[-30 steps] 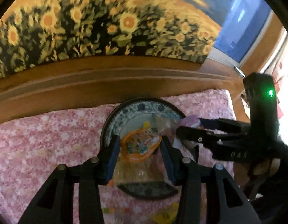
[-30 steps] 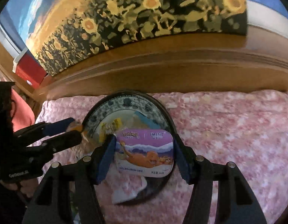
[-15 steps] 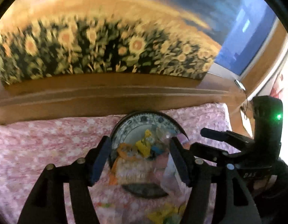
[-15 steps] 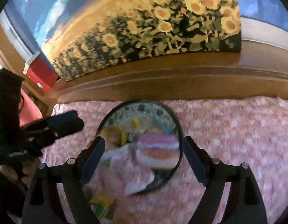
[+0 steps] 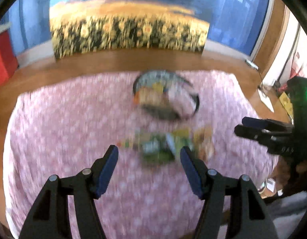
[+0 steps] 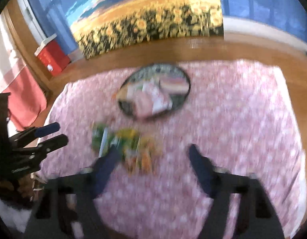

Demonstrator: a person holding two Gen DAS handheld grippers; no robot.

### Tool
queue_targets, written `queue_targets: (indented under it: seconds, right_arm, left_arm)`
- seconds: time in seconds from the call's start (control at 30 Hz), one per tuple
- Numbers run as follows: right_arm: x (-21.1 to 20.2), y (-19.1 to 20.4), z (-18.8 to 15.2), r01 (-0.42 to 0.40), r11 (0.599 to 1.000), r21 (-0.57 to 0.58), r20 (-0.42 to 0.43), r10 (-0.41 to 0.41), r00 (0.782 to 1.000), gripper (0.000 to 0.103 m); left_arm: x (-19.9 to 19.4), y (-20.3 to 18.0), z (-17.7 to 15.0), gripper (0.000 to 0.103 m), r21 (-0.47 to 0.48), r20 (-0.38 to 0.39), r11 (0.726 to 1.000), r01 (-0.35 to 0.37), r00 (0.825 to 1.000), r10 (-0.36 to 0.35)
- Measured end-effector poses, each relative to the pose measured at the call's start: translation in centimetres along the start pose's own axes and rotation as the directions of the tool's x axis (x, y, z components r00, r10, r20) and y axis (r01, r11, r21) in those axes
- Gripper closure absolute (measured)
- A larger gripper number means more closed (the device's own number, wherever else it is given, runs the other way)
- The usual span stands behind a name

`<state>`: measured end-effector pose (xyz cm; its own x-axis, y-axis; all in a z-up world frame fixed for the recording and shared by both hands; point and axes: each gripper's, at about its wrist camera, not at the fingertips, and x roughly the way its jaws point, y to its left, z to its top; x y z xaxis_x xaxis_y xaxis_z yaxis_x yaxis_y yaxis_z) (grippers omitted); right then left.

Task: Organize snacks
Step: 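Release both snacks on the plate and withdraw both tools toward the pile, then grasp a green snack bag with the left tool while the right tool grasps the orange stick-snack packet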

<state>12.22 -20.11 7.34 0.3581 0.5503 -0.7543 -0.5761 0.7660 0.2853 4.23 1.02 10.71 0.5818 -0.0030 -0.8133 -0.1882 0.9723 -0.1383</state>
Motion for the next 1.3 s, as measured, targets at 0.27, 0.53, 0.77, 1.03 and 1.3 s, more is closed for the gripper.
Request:
queue_targets:
  seconds: [0.27, 0.53, 0.77, 1.03, 1.3]
  right_arm:
    - [1.7, 0.1, -5.4, 0.103, 0.994, 0.035, -0.177, -0.096, 0.980, 0.067]
    - [1.1, 1.2, -6.4, 0.119, 0.993, 0.008, -0.174, -0.116, 0.978, 0.067]
    - [-0.1, 0.7, -6.1, 0.020, 1.000, -0.009, -0.147, -0.021, 0.989, 0.067]
    - [2.7, 0.0, -2.8, -0.107, 0.994, -0.001, -0.098, 0.107, 0.989, 0.038]
    - [7.0, 2.1, -1.8, -0.032, 0.996, -0.089, -0.190, 0.015, 0.982, 0.075]
  left_arm:
    - [0.4, 1.0, -5.3, 0.041, -0.088, -0.101, 0.995, 0.055, 0.993, -0.064]
    - [3.4, 2.6, -1.8, 0.041, -0.233, -0.026, 0.968, 0.090, 0.995, -0.099]
    - [8.0, 1.7, 1.3, 0.072, -0.187, -0.083, 0.975, 0.119, 0.987, -0.137]
    - [4.8, 1.2, -0.3, 0.074, -0.196, -0.023, 0.980, 0.044, 0.998, -0.050]
    - [2.0, 3.2, -1.9, 0.074, -0.200, -0.021, 0.980, 0.016, 1.000, -0.021]
